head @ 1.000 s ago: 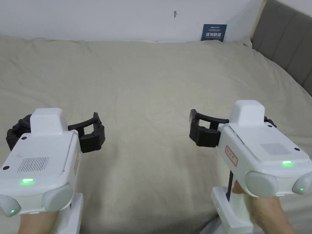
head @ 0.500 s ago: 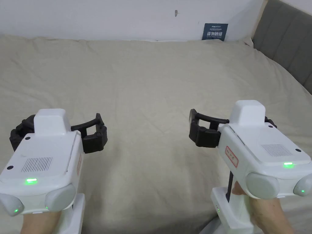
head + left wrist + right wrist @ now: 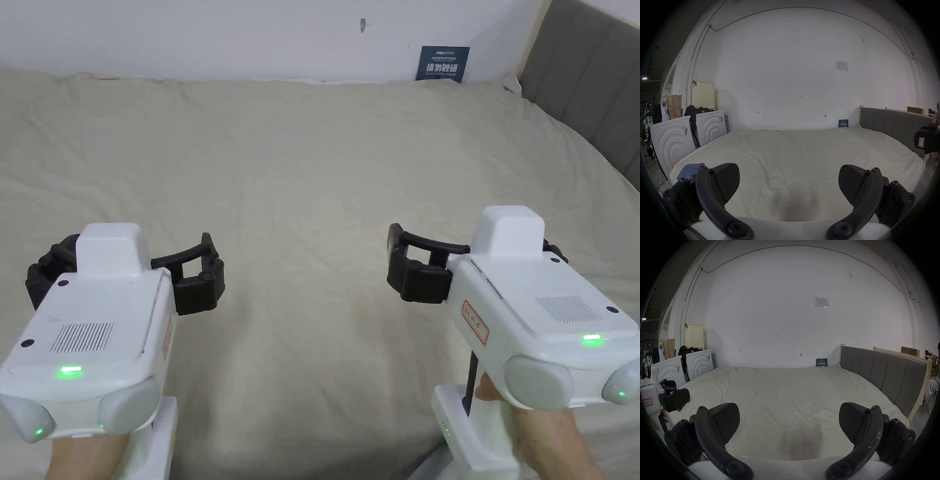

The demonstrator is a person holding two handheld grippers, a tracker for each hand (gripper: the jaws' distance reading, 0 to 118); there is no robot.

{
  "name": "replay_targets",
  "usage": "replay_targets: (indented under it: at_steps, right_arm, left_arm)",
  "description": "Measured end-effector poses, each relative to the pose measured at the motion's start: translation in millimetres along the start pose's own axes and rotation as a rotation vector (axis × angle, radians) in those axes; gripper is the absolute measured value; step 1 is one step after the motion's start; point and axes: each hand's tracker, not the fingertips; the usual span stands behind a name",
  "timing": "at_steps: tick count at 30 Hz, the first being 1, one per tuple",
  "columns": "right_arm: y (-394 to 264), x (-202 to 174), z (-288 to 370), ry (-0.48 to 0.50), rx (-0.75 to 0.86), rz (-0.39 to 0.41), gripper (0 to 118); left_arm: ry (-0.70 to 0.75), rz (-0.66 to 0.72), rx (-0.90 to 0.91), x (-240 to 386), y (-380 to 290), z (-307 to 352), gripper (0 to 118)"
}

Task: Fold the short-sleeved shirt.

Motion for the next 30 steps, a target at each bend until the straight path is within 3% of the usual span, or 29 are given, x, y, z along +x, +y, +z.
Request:
replay_targets:
  at_steps: [30]
  right_arm:
    - [2.4,-2.6,-1.9,0.008,0.011,0.005,118]
  left_arm:
    - [-0.006,-0.016,0.005,3.1,1.0,2.0,118]
